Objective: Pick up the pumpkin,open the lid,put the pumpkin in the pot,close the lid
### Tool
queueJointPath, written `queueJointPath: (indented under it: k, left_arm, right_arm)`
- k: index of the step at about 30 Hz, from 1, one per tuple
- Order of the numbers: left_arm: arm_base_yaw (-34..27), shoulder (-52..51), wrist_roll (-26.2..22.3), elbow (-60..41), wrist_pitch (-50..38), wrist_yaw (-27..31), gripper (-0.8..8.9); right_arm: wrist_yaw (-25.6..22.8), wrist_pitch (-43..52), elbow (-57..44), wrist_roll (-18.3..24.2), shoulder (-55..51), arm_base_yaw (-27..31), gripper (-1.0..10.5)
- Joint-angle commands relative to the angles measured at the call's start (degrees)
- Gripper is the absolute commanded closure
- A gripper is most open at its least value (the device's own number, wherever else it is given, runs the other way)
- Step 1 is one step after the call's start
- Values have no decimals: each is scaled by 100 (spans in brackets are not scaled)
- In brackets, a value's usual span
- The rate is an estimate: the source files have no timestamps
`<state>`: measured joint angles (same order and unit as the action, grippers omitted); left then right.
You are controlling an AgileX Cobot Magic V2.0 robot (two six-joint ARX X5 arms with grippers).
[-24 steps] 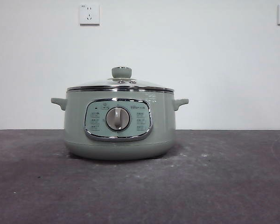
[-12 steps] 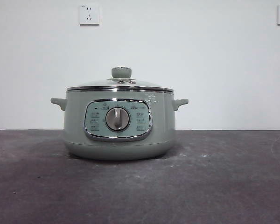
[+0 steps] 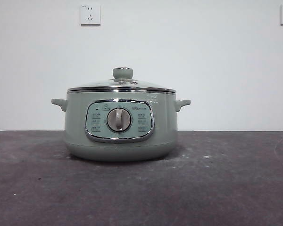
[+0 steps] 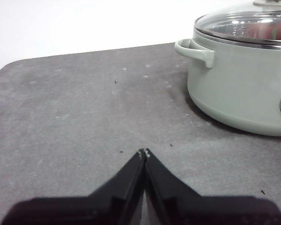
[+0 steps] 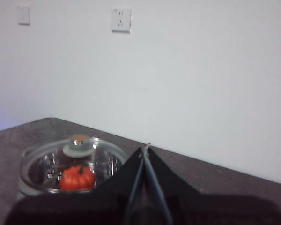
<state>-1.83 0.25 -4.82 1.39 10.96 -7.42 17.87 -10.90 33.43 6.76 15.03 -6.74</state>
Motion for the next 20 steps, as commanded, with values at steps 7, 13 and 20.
queueJointPath:
  k: [7, 13, 20]
  left_arm:
    - [-13, -15, 57, -98, -20, -13, 816]
    - [-13, -15, 57, -98, -20, -11, 816]
    - [-13, -15, 55, -98, -20, -13, 816]
  right_arm:
    - [-20, 1062, -2260, -114, -984, -2, 946]
    - [-22, 1056, -3034, -280, -1305, -2, 946]
    - [-39, 828, -3303, -365, -1497, -2, 946]
